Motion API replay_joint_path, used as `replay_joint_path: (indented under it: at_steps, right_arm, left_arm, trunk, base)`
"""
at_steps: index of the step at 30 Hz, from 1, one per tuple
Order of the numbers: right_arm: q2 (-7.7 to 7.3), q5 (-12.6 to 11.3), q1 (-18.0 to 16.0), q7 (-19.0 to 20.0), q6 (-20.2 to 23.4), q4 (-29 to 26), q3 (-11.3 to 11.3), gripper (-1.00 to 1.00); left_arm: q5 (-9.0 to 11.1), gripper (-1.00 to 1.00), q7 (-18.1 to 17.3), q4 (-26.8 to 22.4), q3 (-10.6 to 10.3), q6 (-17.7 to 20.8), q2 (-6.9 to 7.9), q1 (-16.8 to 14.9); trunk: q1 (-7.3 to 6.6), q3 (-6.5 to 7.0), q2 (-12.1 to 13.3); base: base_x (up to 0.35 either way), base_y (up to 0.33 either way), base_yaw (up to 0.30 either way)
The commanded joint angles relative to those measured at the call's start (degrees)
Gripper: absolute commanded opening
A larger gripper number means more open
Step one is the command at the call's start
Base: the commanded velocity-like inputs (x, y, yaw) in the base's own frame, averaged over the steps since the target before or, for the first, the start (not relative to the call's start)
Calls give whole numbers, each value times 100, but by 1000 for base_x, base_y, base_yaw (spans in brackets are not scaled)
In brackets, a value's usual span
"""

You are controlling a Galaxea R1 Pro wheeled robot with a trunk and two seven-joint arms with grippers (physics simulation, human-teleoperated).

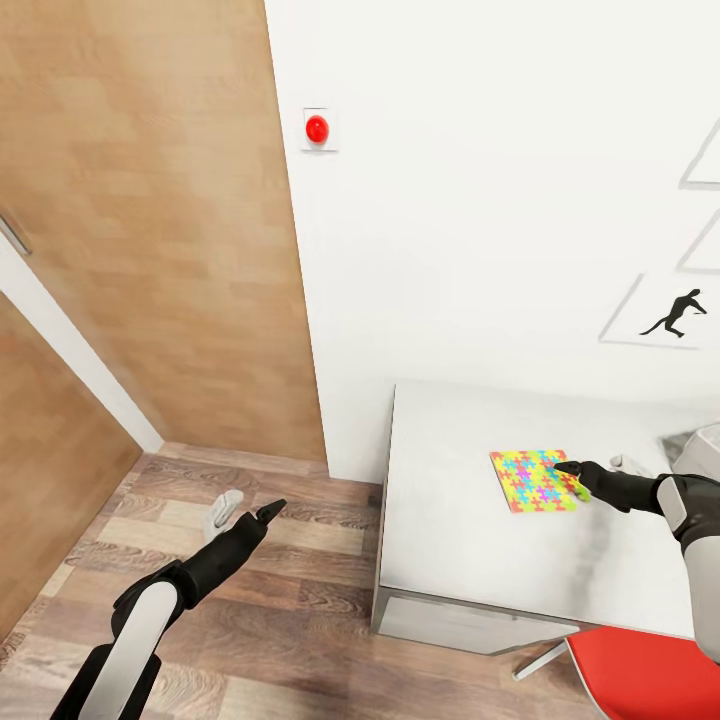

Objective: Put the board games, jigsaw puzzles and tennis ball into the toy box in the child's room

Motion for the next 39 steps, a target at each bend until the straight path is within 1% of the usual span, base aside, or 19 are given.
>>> replay_joint_path:
  at_steps: [1, 15, 21, 30, 39]
  right_arm:
    - [5, 60, -9, 37, 21, -4, -43, 100]
    - [-61, 36, -27, 6, -17, -51, -55, 100]
    - [-83, 36, -29, 25, -33, -184, -59, 100]
    - [-78, 35, -30, 42, -38, -301, -61, 100]
    - [-58, 40, -30, 48, -39, -327, -61, 100]
  left_arm:
    - [62, 100, 54, -9, -7, 10, 4, -4]
    - [59, 100, 54, -6, -7, 8, 4, -8]
    - [59, 100, 54, -5, -7, 8, 4, -11]
    - [59, 100, 54, -5, -7, 8, 4, -14]
    - [59, 100, 54, -5, -7, 5, 3, -20]
  trunk:
    - [3, -10, -11]
    - [3, -10, -11]
    - [3, -10, -11]
    - [3, -13, -11]
    - [3, -78, -11]
  base:
    - [0, 0, 0]
    - [0, 0, 0]
    - [0, 0, 0]
    - [0, 0, 0]
    - [0, 0, 0]
